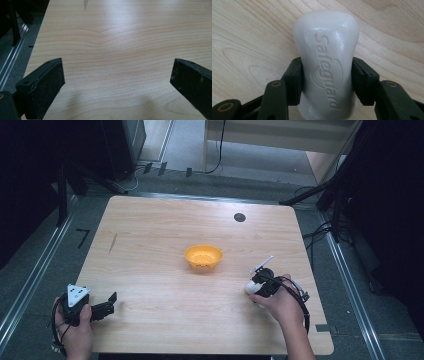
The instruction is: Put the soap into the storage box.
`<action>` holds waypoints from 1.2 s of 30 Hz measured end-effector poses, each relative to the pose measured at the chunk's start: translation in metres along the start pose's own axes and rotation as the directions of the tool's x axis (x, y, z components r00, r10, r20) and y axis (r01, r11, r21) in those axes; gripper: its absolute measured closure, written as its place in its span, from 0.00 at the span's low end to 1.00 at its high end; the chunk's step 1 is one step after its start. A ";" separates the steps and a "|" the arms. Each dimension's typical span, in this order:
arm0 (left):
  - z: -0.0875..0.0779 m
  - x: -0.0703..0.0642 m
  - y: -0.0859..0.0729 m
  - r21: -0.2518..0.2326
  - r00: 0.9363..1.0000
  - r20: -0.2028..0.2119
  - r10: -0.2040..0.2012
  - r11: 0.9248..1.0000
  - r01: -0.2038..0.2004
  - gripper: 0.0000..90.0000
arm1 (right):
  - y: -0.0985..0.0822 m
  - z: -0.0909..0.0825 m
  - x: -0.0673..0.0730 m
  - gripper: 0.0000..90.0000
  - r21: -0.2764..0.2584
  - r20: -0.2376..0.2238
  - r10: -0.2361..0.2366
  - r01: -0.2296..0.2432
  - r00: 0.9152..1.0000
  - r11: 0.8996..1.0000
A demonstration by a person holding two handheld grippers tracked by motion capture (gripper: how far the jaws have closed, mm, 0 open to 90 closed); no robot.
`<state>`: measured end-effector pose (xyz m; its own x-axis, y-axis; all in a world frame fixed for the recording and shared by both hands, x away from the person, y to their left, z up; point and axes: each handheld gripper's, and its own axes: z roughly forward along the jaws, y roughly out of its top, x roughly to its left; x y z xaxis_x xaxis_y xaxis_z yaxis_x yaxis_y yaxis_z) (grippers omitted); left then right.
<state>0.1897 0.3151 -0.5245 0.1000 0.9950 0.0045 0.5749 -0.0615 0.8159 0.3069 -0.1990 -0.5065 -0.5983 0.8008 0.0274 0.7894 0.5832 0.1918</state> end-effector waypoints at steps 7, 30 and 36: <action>0.000 -0.001 0.000 0.001 1.000 0.005 0.008 1.000 -0.008 0.00 | 0.007 0.000 0.003 0.55 0.069 -0.005 -0.008 0.008 1.000 0.998; 0.000 0.001 0.000 -0.002 1.000 0.013 -0.004 1.000 0.004 0.00 | 0.034 -0.038 0.001 0.56 0.003 -0.012 -0.202 0.202 0.979 0.979; 0.000 0.001 0.000 0.000 1.000 0.012 -0.001 1.000 0.001 0.00 | 0.049 -0.044 0.006 0.56 0.003 -0.014 -0.314 0.314 0.949 0.949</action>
<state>0.1900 0.3158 -0.5244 0.1088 0.9941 -0.0031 0.5751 -0.0604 0.8159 0.3360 -0.1716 -0.4538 -0.8180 0.5749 -0.0205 0.5616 0.8057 0.1881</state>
